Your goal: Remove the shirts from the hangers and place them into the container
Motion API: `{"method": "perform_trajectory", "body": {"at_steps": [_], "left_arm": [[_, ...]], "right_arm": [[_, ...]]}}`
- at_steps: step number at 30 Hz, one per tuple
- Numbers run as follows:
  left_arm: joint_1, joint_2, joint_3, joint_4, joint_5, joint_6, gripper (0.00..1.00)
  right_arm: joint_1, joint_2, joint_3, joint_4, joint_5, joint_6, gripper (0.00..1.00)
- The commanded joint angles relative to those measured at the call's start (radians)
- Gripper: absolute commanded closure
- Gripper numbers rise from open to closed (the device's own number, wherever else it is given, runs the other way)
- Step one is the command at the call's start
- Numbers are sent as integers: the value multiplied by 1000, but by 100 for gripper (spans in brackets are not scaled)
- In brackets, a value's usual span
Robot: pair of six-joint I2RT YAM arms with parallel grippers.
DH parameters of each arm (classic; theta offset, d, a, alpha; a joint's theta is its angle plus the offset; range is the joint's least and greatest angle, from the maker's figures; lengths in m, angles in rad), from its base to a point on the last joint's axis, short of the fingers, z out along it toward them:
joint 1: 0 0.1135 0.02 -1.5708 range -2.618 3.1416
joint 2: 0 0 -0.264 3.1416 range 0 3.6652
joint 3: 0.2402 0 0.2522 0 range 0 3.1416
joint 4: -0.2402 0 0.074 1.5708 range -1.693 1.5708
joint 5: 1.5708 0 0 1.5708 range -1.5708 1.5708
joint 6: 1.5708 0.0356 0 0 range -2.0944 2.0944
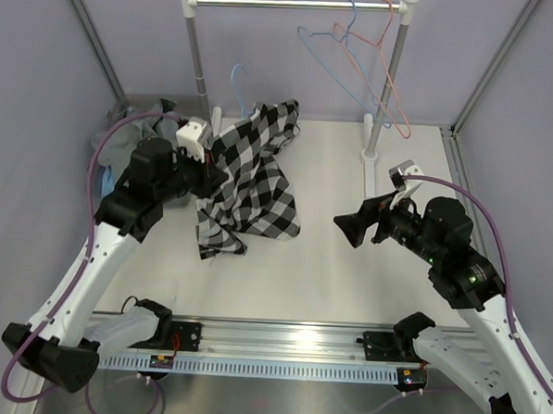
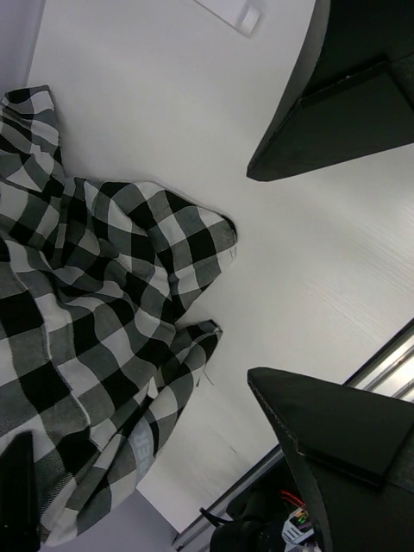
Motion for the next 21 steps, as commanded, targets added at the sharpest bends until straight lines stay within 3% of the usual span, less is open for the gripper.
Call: {"method": "perform_trajectory", "body": {"at_steps": [1, 5, 9, 21], "left_arm": [[-39, -83, -55, 60, 84, 6, 100], [-144, -85, -114, 62, 72, 9, 100], [-246, -48, -102, 62, 89, -20, 100], [-304, -45, -142, 62, 35, -1, 100]], "right_arm": [[15, 23, 53, 50, -48, -19, 1], [26, 81, 108, 76, -75, 11, 1], [111, 185, 174, 123, -34, 11, 1], [159, 509, 453, 212, 127, 8, 2]]}}
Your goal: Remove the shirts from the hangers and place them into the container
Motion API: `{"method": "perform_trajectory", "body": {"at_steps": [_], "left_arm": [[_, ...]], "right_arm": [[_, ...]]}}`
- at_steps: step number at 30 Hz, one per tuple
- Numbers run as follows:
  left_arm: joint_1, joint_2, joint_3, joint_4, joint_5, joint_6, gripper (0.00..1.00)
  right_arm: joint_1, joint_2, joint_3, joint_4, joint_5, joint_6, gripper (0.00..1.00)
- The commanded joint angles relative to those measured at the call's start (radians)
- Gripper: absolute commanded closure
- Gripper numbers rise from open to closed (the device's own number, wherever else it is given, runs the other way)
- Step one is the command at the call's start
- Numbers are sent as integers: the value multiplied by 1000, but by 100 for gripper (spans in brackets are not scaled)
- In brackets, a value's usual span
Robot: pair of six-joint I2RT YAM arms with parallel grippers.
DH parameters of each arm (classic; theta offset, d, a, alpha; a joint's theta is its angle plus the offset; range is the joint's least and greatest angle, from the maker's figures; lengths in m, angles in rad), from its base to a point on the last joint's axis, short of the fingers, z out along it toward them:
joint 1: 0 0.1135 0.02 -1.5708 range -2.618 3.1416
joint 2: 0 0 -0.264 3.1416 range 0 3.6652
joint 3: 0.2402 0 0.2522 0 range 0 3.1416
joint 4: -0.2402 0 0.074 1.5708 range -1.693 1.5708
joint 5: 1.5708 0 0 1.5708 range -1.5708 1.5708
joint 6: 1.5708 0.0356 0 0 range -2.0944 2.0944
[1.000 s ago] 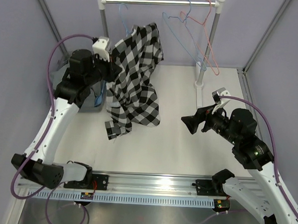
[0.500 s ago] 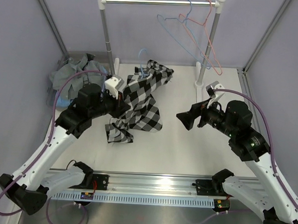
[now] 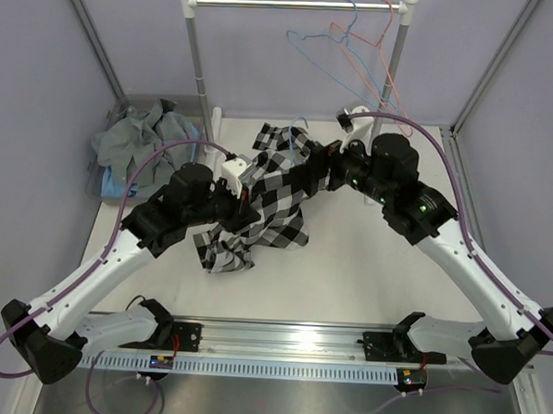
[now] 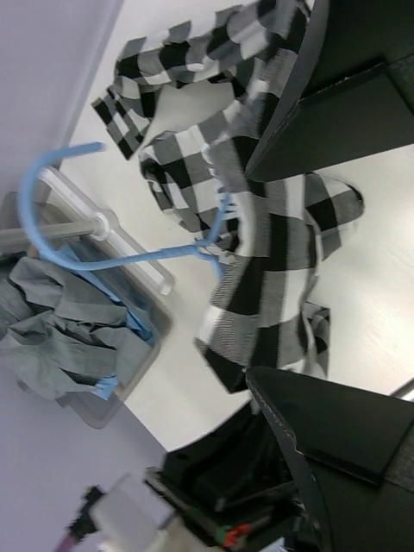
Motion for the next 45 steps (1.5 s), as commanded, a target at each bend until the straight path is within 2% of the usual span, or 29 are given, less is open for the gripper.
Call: {"method": "perform_trajectory", "body": {"at_steps": [1, 5, 6, 8, 12, 15, 22, 23, 26, 27, 28, 29, 30, 31, 34, 38, 45], "left_arm": [[-4, -29, -19, 68, 3, 13, 100], [-4, -40, -35, 67, -6, 23, 100], [-4, -43, -36, 67, -11, 28, 100], [-4, -47, -39, 65, -12, 33, 100], [-4, -56, -43, 65, -18, 36, 100], [-4, -63, -43, 65, -17, 36, 100], [-4, -66, -43, 65, -15, 33, 100], [-4, -67, -44, 65, -15, 33, 100], [-4, -69, -44, 67, -14, 31, 100], [-4, -70, -43, 68, -14, 27, 100], [-4, -72, -43, 67, -17, 24, 100], [-4, -70, -41, 65, -25, 17, 95], [-4, -72, -41, 65, -28, 17, 85], [-4, -73, -41, 67, -29, 17, 59], [-4, -89, -26, 65, -38, 4, 28], [-4, -122, 26, 65, -77, -48, 16], [-4, -78, 76, 65, -175, -162, 13]], "right_arm": [[12, 89, 113, 81, 69, 7, 3], [12, 184, 184, 88, 45, 16, 10], [10, 210, 204, 88, 36, 19, 15], [12, 235, 218, 93, 13, 30, 19], [15, 269, 210, 96, 14, 33, 27], [15, 289, 203, 96, 9, 37, 38], [24, 309, 206, 79, 9, 11, 67], [27, 312, 210, 76, 8, 7, 77], [27, 313, 210, 65, 11, -9, 92], [27, 309, 206, 65, 14, -19, 100], [29, 303, 201, 67, 26, -24, 100], [27, 289, 183, 71, 35, -30, 100], [27, 278, 170, 88, 42, -36, 100], [27, 269, 157, 101, 48, -51, 100], [27, 224, 77, 159, 55, -78, 100], [27, 171, 20, 200, 71, -114, 100], [29, 100, -55, 266, 63, -160, 100]]}}
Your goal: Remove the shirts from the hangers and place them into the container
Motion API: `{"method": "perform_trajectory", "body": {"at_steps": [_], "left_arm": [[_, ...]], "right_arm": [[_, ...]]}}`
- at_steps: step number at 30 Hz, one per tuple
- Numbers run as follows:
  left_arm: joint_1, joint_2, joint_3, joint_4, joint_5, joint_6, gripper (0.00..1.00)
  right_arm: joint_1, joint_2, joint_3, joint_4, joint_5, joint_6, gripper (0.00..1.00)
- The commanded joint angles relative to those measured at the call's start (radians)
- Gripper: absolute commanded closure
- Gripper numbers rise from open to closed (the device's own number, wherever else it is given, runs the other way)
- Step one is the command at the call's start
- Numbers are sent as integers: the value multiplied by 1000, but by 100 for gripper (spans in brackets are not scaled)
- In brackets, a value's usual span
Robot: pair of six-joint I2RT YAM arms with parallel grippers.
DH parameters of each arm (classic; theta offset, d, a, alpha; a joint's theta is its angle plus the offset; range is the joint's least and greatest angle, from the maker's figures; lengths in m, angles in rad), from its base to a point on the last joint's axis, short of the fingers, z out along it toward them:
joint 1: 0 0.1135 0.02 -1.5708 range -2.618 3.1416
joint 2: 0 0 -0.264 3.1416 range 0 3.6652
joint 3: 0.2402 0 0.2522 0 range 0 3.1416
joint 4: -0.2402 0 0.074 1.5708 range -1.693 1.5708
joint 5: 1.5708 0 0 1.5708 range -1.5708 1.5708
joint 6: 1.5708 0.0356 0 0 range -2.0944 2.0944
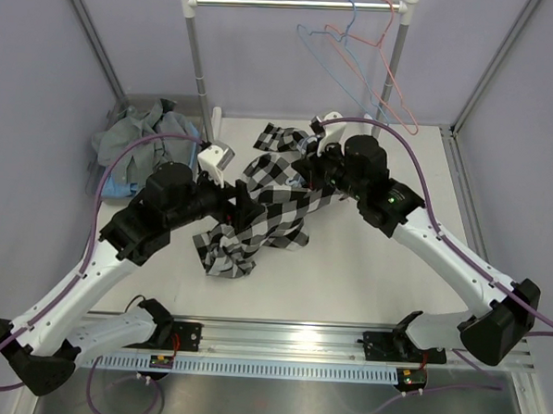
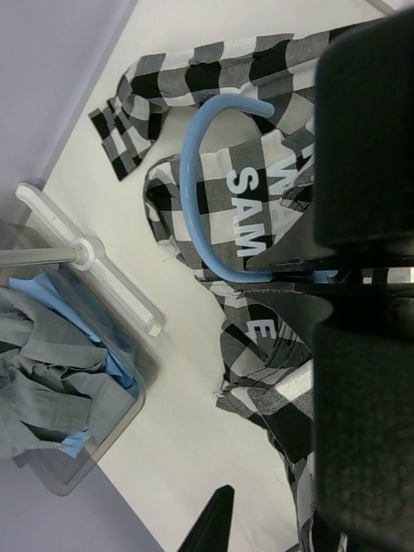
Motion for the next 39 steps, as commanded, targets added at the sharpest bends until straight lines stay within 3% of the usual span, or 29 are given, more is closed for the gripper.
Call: {"method": "perform_trajectory", "body": {"at_steps": [1, 12, 20, 29, 33, 34, 39], "left_arm": [[-3, 34, 50, 45, -59, -85, 13], [-3, 198, 131, 101, 69, -184, 21], [-3, 234, 134, 122, 102, -199, 54], [-3, 241, 131, 130, 121, -201, 75], [-3, 231, 131, 130, 112, -190, 90], [-4, 221, 127, 128, 100, -182, 98], [-3, 183, 104, 127, 63, -155, 100]], "right_arm": [[8, -61, -11, 118, 15, -49, 100], [8, -79, -25, 133, 5, -78, 100], [8, -76, -25, 136, 5, -80, 100], [8, -73, -25, 138, 8, -80, 100], [8, -74, -34, 132, 27, -87, 100], [8, -77, -39, 132, 30, -87, 100], [9, -87, -62, 123, 90, -104, 100]]}}
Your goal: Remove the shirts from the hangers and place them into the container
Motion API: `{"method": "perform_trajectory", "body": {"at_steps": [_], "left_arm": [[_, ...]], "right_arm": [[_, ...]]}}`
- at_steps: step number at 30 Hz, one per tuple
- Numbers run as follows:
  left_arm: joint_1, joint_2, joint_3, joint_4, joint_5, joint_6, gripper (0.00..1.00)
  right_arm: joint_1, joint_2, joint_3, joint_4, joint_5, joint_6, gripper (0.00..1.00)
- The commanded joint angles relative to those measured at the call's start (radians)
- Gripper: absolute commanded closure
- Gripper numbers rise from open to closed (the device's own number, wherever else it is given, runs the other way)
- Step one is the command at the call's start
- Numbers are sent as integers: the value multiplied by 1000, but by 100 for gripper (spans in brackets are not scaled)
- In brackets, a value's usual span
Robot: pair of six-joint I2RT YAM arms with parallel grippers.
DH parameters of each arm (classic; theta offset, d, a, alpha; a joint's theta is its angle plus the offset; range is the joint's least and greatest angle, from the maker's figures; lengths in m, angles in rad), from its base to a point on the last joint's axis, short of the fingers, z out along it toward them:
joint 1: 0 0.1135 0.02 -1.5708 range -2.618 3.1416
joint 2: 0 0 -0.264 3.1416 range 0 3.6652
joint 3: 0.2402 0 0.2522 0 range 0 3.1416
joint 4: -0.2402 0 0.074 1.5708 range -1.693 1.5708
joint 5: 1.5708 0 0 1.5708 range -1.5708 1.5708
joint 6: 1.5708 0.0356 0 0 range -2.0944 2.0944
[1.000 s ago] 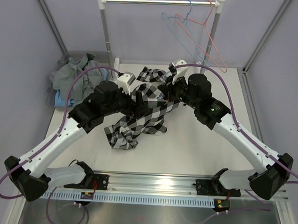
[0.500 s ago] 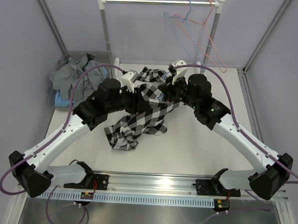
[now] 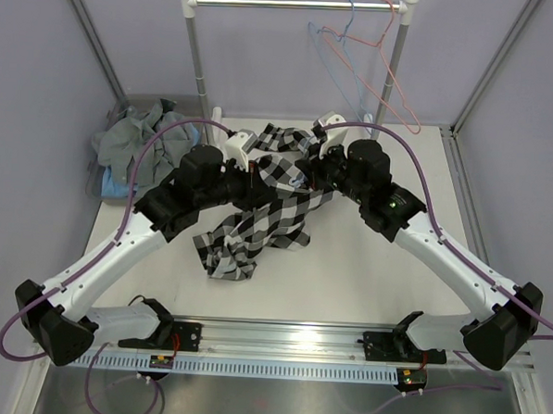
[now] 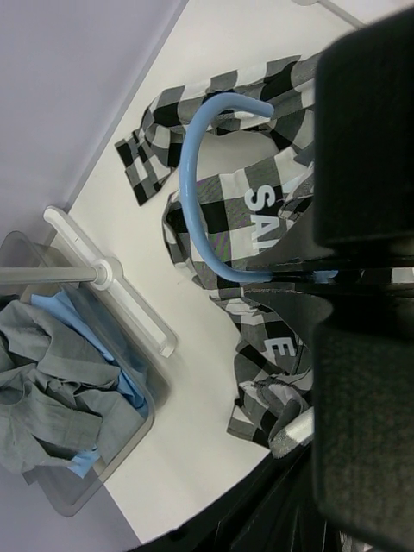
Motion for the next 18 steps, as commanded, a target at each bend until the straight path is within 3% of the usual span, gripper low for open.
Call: {"method": "perform_trajectory", "body": {"at_steps": [1, 11, 18], "left_arm": [[-1, -55, 9, 38, -38, 40, 100], [-1, -234, -41, -96, -200, 153, 100], [-1, -428, -201, -142, -238, 161, 100]], "right_arm": [[9, -44, -10, 54, 75, -32, 100], [-21, -61, 9, -21, 237, -28, 100], [-34, -101, 95, -124, 307, 24, 100]]}}
